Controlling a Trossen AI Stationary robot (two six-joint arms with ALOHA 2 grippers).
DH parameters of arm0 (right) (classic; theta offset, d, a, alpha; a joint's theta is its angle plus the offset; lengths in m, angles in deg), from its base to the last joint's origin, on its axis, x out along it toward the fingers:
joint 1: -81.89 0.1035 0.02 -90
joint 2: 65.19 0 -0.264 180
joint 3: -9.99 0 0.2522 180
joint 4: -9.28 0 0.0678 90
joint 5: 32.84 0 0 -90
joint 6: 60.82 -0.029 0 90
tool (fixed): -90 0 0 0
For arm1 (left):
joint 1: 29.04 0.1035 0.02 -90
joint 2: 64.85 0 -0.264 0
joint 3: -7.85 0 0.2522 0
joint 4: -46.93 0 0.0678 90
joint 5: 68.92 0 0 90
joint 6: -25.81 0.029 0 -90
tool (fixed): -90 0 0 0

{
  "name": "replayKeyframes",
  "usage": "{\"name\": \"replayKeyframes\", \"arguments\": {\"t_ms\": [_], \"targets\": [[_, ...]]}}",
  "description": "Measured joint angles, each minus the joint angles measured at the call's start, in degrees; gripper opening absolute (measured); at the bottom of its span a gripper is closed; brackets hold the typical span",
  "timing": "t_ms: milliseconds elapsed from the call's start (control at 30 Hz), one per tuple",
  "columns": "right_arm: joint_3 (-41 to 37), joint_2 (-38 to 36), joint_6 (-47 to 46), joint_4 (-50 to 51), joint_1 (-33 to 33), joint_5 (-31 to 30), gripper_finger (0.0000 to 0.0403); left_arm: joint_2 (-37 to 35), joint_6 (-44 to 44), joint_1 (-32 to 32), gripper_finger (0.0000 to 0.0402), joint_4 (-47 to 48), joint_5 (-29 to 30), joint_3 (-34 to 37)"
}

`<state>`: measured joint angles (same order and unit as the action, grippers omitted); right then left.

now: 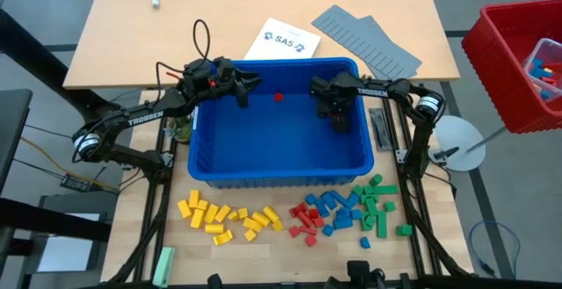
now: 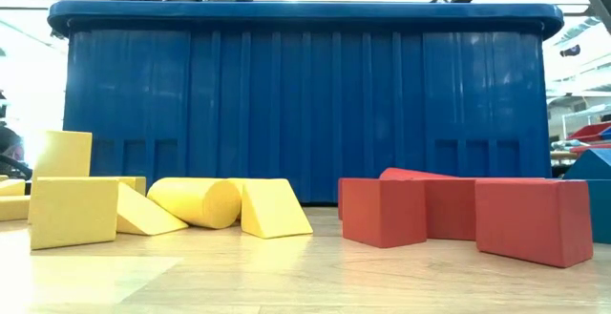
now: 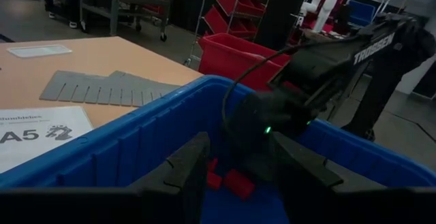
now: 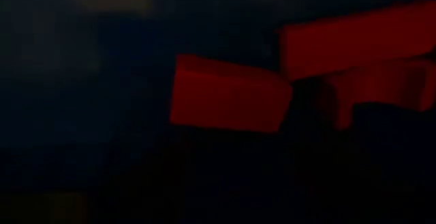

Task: Sort blocks
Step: Remove the red block from the blue bin

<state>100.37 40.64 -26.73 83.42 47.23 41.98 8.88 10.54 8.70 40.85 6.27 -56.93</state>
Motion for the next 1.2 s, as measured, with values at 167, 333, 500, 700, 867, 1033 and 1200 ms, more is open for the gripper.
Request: {"name": "replayKeyframes", "arguments": {"t_ms": [167,333,500,700,867,1033,1200], "targets": [[0.0,3.4,-0.2,0.5,0.0,-2.7,0.0231,0.0,0.0,0.0,0.0163,0.0,0.0,0.0],[0.0,4.4,-0.6,-4.2,0.4,-0.8,0.0218,0.0,0.0,0.0,0.0163,0.0,0.0,0.0],[0.0,4.4,-0.3,-12.4,1.6,5.5,0.0208,0.0,0.0,0.0,0.0163,0.0,0.0,0.0],[0.0,4.4,3.9,-23.2,4.4,10.1,0.0204,0.0,0.0,0.0,0.0163,0.0,0.0,0.0],[0.0,4.4,9.8,-24.1,6.5,7.4,0.0215,0.0,0.0,0.0,0.0163,0.0,0.0,0.0],[0.0,4.2,11.3,-24.4,7.2,8.8,0.0246,0.0,0.0,0.0,0.0163,0.0,0.0,0.0],[0.0,5.0,15.4,-24.8,6.4,11.7,0.028,0.0,0.0,0.0,0.0163,0.0,0.0,0.0]]}}
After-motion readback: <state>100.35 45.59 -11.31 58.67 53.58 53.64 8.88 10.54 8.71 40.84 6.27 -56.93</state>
